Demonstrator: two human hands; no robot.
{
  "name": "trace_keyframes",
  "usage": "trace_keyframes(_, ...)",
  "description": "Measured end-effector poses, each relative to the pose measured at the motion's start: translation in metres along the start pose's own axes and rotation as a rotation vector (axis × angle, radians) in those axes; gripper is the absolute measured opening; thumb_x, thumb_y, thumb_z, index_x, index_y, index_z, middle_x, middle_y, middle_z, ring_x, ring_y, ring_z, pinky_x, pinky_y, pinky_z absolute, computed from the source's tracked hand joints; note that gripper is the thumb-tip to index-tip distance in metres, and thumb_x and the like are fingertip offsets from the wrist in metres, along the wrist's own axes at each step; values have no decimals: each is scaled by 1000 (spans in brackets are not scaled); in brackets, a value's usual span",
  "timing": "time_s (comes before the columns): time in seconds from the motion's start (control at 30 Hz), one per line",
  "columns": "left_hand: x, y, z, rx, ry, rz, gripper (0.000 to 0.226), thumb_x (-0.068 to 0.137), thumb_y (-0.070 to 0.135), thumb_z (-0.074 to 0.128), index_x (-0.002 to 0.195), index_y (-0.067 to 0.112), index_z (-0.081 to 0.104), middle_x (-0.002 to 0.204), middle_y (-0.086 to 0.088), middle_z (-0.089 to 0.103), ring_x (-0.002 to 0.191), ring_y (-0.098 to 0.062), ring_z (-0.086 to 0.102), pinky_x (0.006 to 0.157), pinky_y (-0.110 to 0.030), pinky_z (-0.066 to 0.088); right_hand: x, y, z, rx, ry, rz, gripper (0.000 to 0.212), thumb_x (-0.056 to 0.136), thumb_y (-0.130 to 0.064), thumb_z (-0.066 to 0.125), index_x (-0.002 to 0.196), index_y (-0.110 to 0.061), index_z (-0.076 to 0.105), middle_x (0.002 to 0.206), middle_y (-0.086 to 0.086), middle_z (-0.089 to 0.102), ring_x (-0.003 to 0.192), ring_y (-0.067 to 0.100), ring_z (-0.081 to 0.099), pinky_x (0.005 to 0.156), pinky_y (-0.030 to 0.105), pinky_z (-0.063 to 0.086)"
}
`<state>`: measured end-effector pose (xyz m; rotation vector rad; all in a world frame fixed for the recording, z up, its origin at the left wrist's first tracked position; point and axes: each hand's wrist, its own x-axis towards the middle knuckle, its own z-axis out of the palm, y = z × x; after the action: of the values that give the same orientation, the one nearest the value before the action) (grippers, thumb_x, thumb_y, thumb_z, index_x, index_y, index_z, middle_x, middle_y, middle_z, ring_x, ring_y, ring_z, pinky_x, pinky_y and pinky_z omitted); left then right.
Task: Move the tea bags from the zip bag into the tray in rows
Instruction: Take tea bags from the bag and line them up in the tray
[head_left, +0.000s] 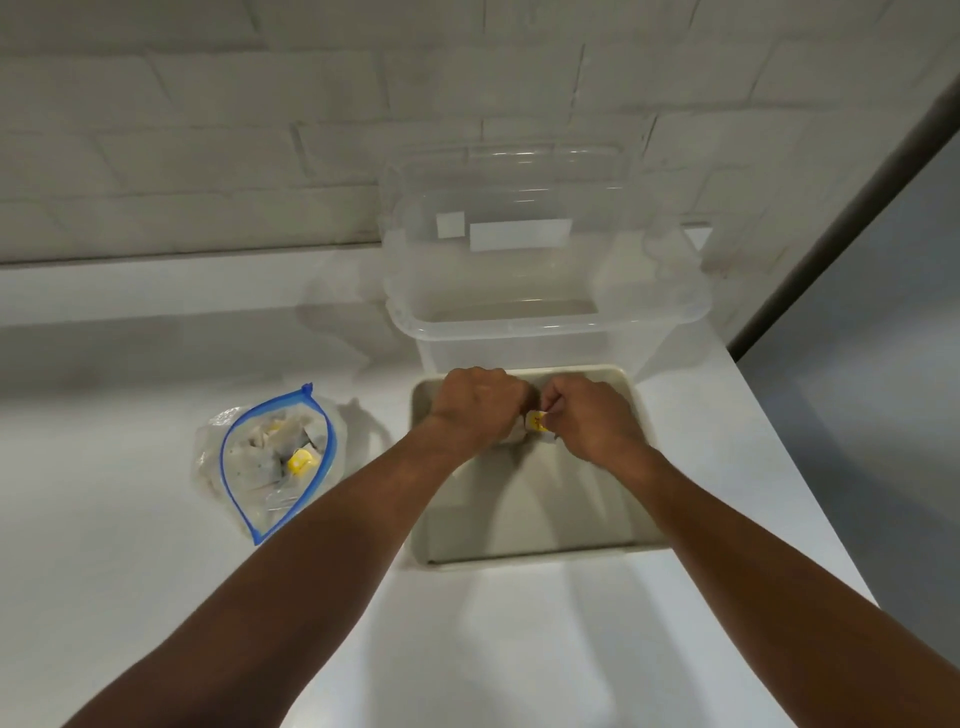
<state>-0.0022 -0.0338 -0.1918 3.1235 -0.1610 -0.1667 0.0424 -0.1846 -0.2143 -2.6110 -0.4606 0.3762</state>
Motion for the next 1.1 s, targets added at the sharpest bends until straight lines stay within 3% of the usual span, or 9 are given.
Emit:
trace_keyframes(0.17, 0, 8, 1, 168, 49, 61, 27, 100, 40, 43, 115, 31, 64, 106, 1, 71, 96, -24, 68, 70, -28, 37, 1, 6, 8, -143, 55, -70, 12, 91, -22, 60, 100, -28, 65, 97, -3, 72, 87, 22, 66, 74, 28, 49)
trace_keyframes(0.33, -6, 6, 0, 263, 86, 72, 27, 101, 32, 40, 119, 23, 58, 109, 1, 70, 97, -27, 68, 68, -30, 36, -3, 9, 14, -180, 153, -79, 17, 89, -24, 66, 104, -26, 59, 96, 0, 72, 86, 24, 69, 75, 33, 55)
trace_keyframes(0.43, -7, 4, 0, 205, 97, 86, 29, 102, 33, 39, 125, 28, 56, 113, 1, 70, 99, -27, 68, 70, -30, 37, -5, 11, 18, -255, 106, -60, 20, 92, -28, 63, 112, -24, 63, 101, 2, 72, 91, 25, 68, 78, 33, 53)
trace_keyframes(0.53, -7, -2, 5, 80, 117, 96, 33, 98, 36, 46, 129, 45, 55, 111, 4, 70, 97, -24, 68, 70, -30, 40, -9, 11, 18, -266, 64, -44, 16, 94, -29, 59, 107, -29, 69, 100, 1, 73, 91, 24, 68, 78, 32, 53)
trace_keyframes(0.7, -9, -7, 2, -35, 71, 124, 23, 89, 35, 56, 112, 38, 59, 104, 5, 70, 95, -24, 65, 68, -27, 34, -13, 9, -2, -228, -79, 16, 5, 85, -40, 65, 89, -38, 66, 95, -6, 70, 92, 21, 65, 72, 30, 49)
trace_keyframes(0.8, -5, -6, 2, 110, 117, 156, 23, 93, 27, 51, 114, 34, 54, 99, 3, 70, 87, -26, 66, 64, -30, 34, -6, 6, -5, -250, -57, -8, 3, 88, -37, 63, 89, -35, 65, 93, -5, 69, 91, 22, 65, 73, 30, 51)
trace_keyframes(0.93, -2, -2, 6, 320, 115, 259, 29, 100, 24, 43, 127, 26, 53, 110, 2, 69, 91, -25, 68, 63, -30, 34, 2, 0, 6, -324, 8, -35, 19, 92, -29, 58, 106, -30, 70, 103, -2, 71, 94, 23, 67, 74, 29, 49)
trace_keyframes(1.1, -6, 4, 5, 299, 49, 199, 29, 101, 27, 41, 124, 19, 55, 121, 1, 65, 98, -25, 67, 64, -32, 36, 4, -2, 14, -452, 71, 0, 15, 97, -22, 54, 105, -17, 66, 106, 5, 70, 97, 25, 67, 80, 33, 52)
